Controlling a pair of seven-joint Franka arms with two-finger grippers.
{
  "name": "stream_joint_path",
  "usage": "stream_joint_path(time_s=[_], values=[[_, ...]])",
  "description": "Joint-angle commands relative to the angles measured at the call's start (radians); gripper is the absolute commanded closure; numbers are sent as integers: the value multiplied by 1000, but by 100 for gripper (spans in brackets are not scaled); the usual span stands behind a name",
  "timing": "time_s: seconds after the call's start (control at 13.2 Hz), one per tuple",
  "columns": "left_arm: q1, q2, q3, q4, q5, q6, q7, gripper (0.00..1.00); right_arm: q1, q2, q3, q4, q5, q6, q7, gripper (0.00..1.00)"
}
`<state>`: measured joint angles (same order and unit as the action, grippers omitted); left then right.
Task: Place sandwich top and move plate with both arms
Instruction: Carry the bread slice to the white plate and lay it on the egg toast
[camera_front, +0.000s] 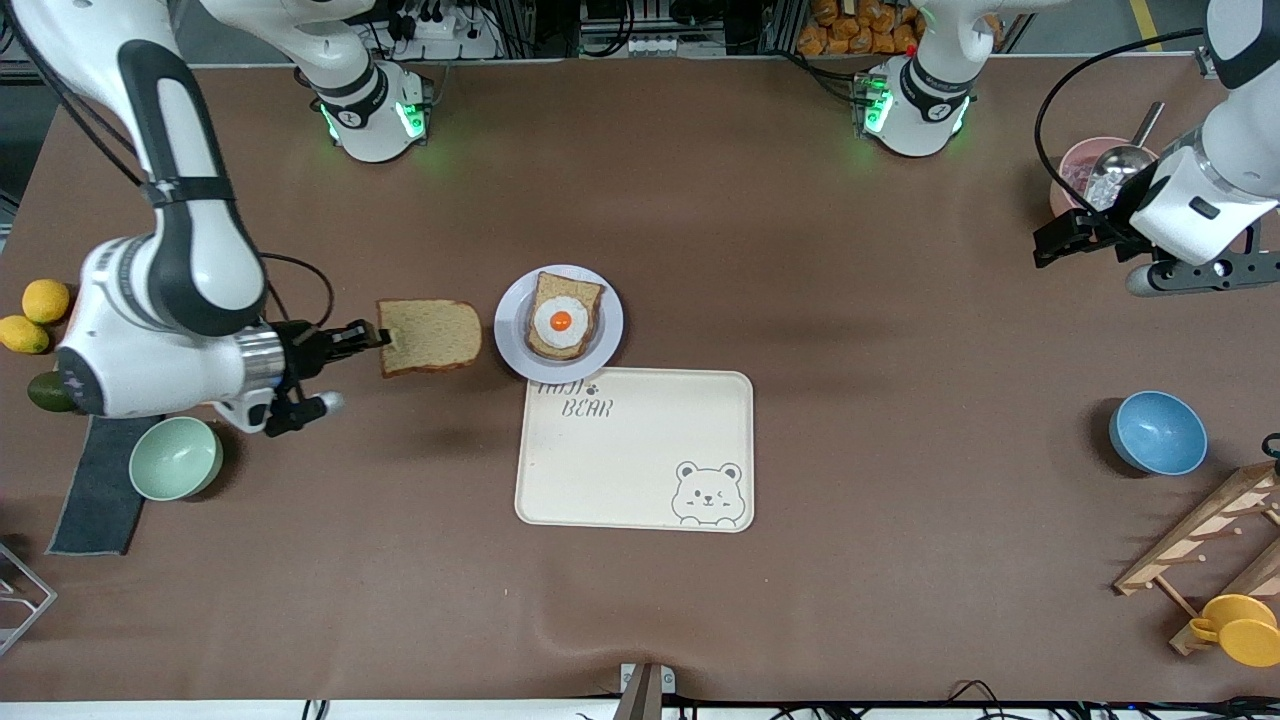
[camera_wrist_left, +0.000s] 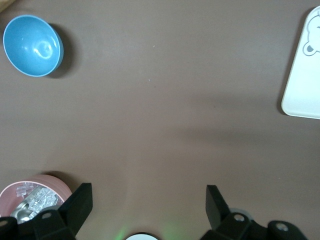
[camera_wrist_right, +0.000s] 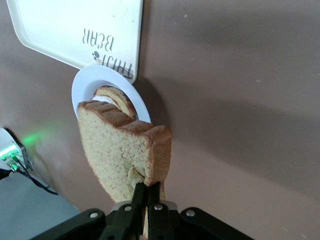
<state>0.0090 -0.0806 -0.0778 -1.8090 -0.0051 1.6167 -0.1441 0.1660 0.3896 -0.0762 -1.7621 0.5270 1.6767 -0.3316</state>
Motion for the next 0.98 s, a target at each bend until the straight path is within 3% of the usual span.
stream_joint_path(time_s=[0.0,0.53,0.91], values=[[17,-62,-8,-82,28,9,-12,0,44,-20,-14,-100,100,87,25,100],[45,-53,-14,-151,27,14,-11,0,92,-25,-14,-287,332,242,43,100],[48,-64,-14,-204,23,5,-8,0,132,-22,-14,-355,384,321,43,100]])
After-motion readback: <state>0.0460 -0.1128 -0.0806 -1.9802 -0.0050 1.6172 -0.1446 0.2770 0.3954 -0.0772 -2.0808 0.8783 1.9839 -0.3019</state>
